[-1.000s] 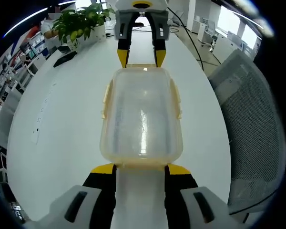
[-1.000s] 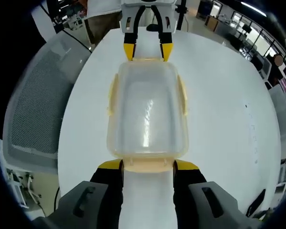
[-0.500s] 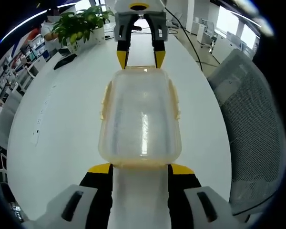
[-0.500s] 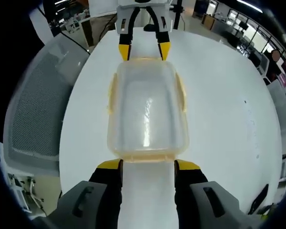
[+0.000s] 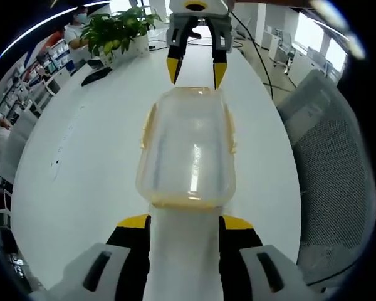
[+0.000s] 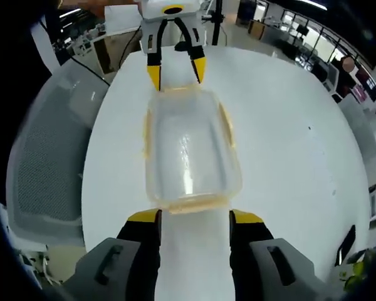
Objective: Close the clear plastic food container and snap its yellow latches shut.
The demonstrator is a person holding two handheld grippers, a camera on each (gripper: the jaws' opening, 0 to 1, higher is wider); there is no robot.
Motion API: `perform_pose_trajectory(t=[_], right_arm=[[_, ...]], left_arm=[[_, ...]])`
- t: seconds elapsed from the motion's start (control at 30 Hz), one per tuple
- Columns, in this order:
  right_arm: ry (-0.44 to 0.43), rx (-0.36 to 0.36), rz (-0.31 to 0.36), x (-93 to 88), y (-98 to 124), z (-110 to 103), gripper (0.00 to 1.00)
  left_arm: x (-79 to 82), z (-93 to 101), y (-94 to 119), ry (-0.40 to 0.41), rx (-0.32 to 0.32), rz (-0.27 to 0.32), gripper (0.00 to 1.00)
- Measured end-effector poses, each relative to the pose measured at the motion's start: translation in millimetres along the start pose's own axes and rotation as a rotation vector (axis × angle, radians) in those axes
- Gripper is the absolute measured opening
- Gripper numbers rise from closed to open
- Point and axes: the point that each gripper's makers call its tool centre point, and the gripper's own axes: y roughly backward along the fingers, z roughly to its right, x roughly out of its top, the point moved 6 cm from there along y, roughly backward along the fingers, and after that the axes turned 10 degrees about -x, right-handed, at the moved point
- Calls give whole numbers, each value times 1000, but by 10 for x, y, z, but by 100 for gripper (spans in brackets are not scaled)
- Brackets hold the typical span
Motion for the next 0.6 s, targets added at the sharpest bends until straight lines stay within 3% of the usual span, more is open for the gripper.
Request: perform_pose_trajectory(t=[0.23, 0.6], right_arm=[[-125, -61, 52, 14, 108, -7, 39], [-274, -183, 62, -25, 160, -86, 38]], left_arm=[[-14, 34, 90, 72, 75, 35, 37], [-54, 127, 159, 239, 200, 112, 33]])
